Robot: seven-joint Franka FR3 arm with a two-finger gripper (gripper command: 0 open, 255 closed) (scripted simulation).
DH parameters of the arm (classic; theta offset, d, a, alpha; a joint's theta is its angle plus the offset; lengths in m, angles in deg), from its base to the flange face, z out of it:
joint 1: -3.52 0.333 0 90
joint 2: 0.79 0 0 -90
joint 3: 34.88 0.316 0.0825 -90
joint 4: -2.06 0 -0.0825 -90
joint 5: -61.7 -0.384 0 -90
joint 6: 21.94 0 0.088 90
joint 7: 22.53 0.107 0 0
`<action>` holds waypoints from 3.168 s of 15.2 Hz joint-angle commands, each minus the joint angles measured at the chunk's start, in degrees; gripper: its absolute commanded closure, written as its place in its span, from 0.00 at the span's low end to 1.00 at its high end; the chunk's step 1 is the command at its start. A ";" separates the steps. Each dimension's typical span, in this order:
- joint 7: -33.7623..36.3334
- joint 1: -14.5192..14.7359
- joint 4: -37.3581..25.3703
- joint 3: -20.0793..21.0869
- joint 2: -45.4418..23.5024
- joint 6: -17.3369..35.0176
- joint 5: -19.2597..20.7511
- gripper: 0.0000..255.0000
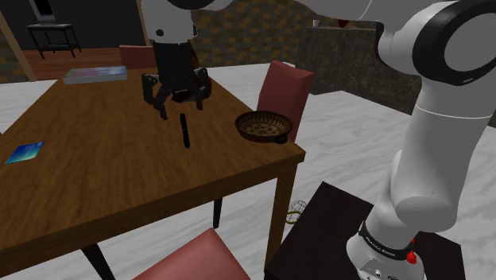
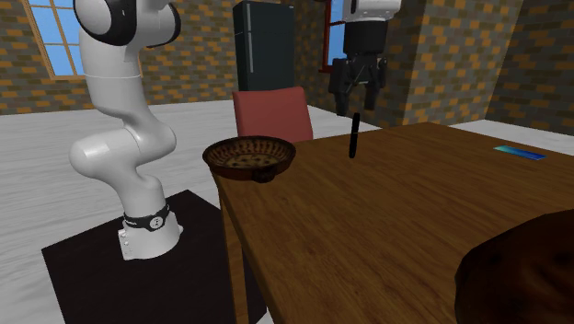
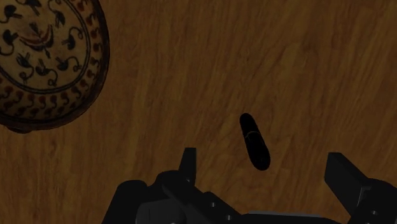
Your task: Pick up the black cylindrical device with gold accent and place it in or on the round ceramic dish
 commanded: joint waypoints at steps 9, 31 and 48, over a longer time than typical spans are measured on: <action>0.07 -0.22 5.67 -0.11 0.77 5.00 -0.28 0.00; 0.49 0.34 -2.73 0.14 -0.98 -1.80 0.44 1.00; -0.40 0.37 -17.49 0.24 -2.73 -14.93 1.30 1.00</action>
